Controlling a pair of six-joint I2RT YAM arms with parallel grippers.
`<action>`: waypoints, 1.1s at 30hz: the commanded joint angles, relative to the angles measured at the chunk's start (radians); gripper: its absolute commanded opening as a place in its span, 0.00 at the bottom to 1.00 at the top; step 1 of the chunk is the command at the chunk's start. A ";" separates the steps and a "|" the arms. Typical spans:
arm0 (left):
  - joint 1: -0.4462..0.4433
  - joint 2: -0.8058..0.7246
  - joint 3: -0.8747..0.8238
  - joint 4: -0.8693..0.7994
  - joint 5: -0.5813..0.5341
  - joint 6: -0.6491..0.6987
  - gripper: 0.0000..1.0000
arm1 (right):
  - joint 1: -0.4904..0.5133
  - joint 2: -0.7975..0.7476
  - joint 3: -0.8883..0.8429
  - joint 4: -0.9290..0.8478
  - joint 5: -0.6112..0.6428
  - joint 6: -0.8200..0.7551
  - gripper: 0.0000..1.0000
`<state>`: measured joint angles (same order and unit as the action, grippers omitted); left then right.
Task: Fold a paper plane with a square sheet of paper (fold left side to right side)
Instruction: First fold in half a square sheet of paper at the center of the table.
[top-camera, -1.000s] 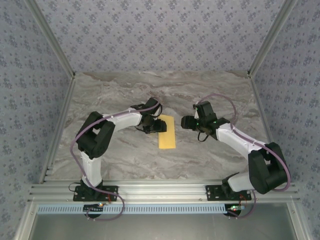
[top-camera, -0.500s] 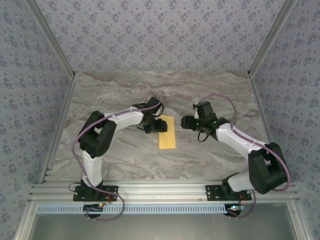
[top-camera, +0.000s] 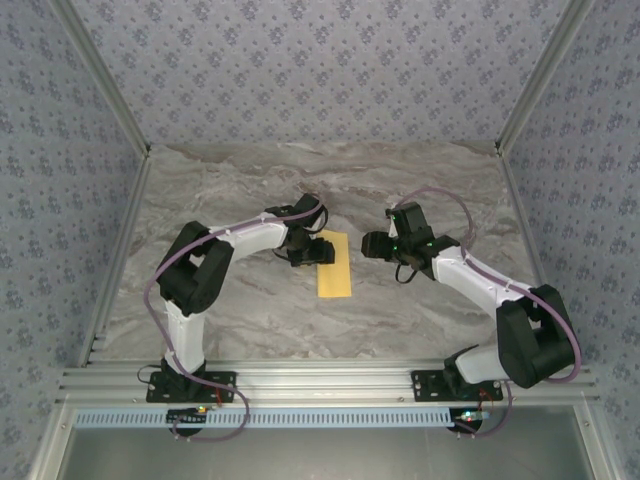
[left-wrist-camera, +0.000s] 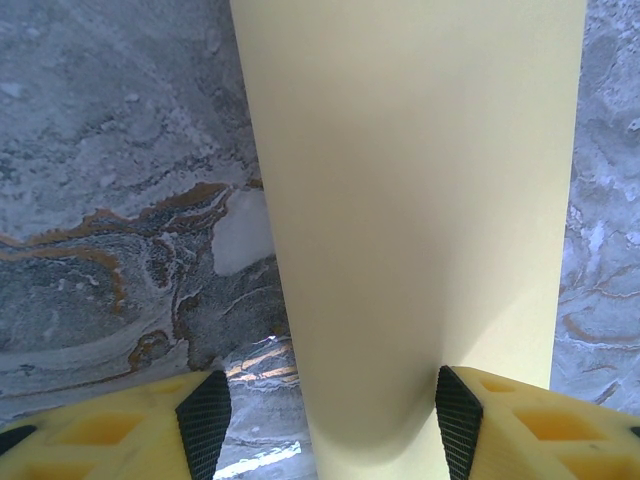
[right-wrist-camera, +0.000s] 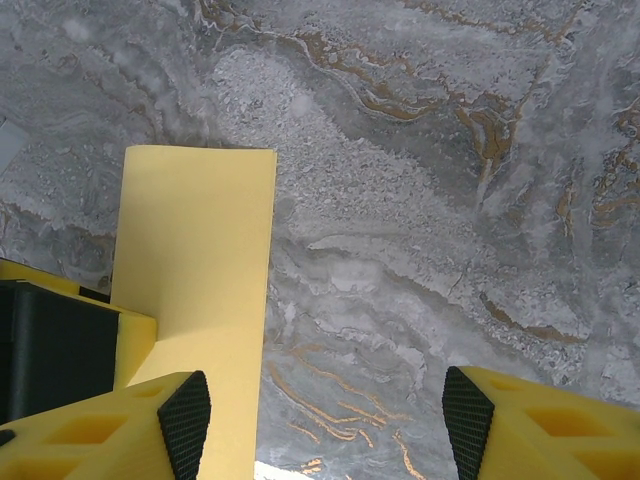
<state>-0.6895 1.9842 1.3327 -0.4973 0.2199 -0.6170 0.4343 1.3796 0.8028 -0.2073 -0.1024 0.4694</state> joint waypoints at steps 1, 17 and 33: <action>-0.027 0.074 -0.013 0.031 0.034 0.011 0.61 | 0.007 -0.004 -0.007 -0.008 -0.018 -0.014 0.67; -0.028 0.078 -0.016 0.033 0.033 0.011 0.60 | 0.018 0.014 -0.003 -0.004 -0.027 -0.013 0.66; -0.029 0.065 -0.040 0.052 0.055 0.035 0.59 | 0.025 0.014 -0.002 -0.008 -0.023 -0.013 0.66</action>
<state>-0.6895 1.9846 1.3315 -0.4973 0.2199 -0.6090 0.4526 1.3838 0.8028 -0.2066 -0.1196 0.4694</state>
